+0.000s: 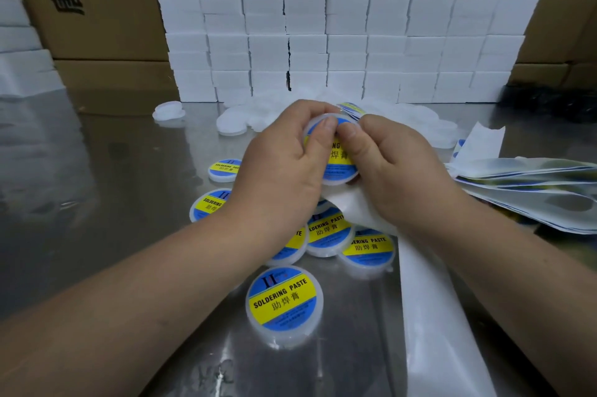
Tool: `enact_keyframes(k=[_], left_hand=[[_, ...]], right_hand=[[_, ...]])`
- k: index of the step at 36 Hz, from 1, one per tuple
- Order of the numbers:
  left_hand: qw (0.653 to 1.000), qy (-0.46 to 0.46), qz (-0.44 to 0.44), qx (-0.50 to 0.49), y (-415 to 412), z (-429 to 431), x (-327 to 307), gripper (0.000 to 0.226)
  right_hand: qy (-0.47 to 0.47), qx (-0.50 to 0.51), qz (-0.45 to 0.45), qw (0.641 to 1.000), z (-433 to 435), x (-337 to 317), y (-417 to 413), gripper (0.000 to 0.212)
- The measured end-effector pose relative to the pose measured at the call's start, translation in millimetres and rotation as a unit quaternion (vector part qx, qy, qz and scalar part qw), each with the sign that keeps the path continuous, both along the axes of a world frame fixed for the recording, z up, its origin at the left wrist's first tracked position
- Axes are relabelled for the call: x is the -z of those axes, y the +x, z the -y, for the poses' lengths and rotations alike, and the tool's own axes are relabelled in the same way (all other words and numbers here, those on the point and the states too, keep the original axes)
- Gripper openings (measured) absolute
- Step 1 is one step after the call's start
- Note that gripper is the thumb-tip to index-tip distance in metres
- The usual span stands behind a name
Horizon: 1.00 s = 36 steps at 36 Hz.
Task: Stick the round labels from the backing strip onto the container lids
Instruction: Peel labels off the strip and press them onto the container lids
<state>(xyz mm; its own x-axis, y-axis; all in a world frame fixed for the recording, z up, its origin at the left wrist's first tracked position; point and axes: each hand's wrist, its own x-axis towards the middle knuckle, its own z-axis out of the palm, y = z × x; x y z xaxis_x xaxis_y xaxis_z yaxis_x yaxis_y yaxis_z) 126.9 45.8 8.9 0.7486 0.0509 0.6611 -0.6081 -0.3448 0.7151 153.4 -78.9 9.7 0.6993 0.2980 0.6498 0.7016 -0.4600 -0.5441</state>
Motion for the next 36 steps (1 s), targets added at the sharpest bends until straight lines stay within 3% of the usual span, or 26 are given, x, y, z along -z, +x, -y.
enact_keyframes(k=[4,8,12,17,20,23,24,30,34,36], left_hand=[[1.0,0.01,0.015,-0.024,-2.0,2.1,-0.9,0.011],[0.999,0.029,0.021,-0.033,-6.2,3.5,-1.3,0.012],[0.997,0.048,0.02,-0.052,-8.0,4.7,0.3,0.014],[0.99,0.063,0.042,-0.121,-3.4,-0.2,-0.9,0.024],[0.981,0.063,0.037,-0.182,3.3,-11.9,-6.1,0.019],[0.976,0.029,-0.02,-0.215,12.3,-22.6,-11.4,0.021],[0.974,0.025,-0.051,-0.22,15.9,-25.4,-11.5,0.023],[0.951,0.115,-0.193,-0.212,21.2,-29.9,-7.6,0.038],[0.948,0.145,-0.212,-0.19,26.5,-30.0,-2.0,0.018],[0.949,0.14,-0.216,-0.183,27.3,-31.8,-1.5,0.023]], right_hand=[[0.008,-0.001,0.008,1.0,0.4,-0.5,-3.2,0.033],[0.075,0.002,-0.003,0.997,4.2,0.3,-2.1,0.05],[0.059,0.025,-0.014,0.998,1.8,-0.5,-2.5,0.05],[0.101,0.055,-0.052,0.992,4.4,-1.7,0.5,0.059],[0.164,0.086,-0.081,0.979,9.8,-4.3,8.0,0.046],[0.207,0.091,-0.103,0.969,11.7,-7.3,11.7,0.016],[0.222,0.087,-0.106,0.965,11.5,-8.5,11.9,0.016],[0.228,0.127,-0.103,0.96,13.2,-10.5,7.9,0.045],[0.234,0.137,-0.121,0.955,13.0,-9.9,8.1,0.058],[0.209,0.121,-0.112,0.964,12.2,-9.6,6.0,0.062]])
